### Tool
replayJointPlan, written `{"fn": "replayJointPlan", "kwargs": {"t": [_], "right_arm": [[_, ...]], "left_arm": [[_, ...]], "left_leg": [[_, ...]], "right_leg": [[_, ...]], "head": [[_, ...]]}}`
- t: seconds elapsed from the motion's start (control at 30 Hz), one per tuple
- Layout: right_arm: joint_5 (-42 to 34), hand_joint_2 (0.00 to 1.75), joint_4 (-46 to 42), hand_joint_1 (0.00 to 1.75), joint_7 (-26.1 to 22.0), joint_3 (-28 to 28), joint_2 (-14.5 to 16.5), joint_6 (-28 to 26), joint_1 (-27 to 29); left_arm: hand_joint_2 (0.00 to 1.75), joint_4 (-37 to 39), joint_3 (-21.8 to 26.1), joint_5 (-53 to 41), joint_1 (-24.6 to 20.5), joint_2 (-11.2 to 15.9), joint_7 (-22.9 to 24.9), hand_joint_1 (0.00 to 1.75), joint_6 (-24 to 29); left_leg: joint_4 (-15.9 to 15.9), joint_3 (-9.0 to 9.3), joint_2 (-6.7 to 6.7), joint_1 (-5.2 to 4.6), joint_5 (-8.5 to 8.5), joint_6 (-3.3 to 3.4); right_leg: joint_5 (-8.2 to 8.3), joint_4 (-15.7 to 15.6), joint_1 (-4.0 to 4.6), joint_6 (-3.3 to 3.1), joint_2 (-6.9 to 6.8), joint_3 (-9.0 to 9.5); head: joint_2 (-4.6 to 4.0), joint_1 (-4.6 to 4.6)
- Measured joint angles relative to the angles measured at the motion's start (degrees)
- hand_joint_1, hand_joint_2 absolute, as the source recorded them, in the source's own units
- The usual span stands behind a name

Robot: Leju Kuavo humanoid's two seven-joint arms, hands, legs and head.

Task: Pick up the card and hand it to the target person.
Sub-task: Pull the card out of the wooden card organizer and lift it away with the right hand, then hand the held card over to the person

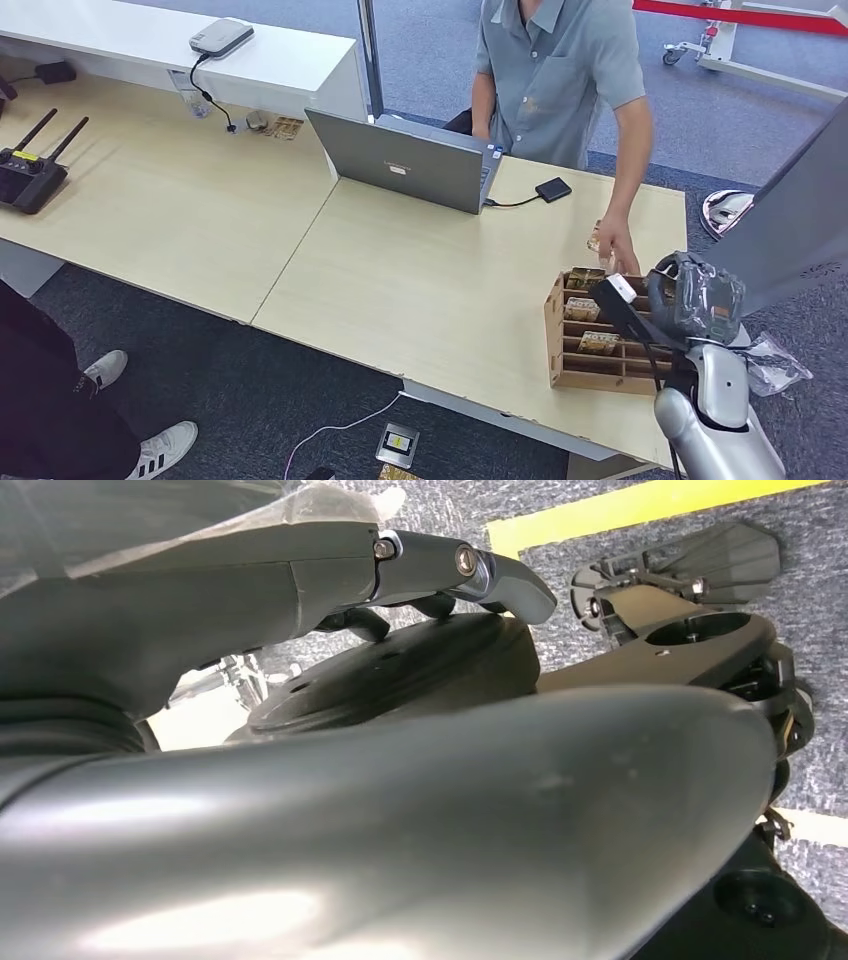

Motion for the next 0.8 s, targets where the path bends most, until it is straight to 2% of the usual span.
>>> {"fn": "replayJointPlan", "kwargs": {"t": [0.13,0.47,0.8], "right_arm": [[2.2,1.75,-6.8,1.75,-0.4,0.0,-0.3,0.3,2.2],[3.1,1.75,-24.5,1.75,-3.4,0.5,-0.1,5.6,7.9],[-1.3,1.75,-28.2,1.75,-6.4,1.9,0.5,6.4,9.9]], "left_arm": [[0.0,0.0,0.1,-0.2,0.1,0.0,-0.3,0.0,0.0],[0.0,0.0,0.4,-1.0,0.2,0.0,-0.5,0.0,-0.3],[0.0,0.1,0.5,-1.4,0.2,0.0,-0.5,0.0,-1.1]], "left_leg": [[0.0,0.0,0.0,0.0,0.0,0.0],[0.0,-0.01,0.0,0.01,0.0,0.0],[0.0,-0.01,0.0,0.0,0.0,0.0]], "right_leg": [[0.0,0.0,0.0,0.0,0.0,0.0],[0.0,0.0,0.01,0.0,0.0,0.0],[-0.01,0.0,0.01,0.0,0.0,-0.01]], "head": [[0.01,0.0],[0.01,0.0],[0.0,0.0]]}}
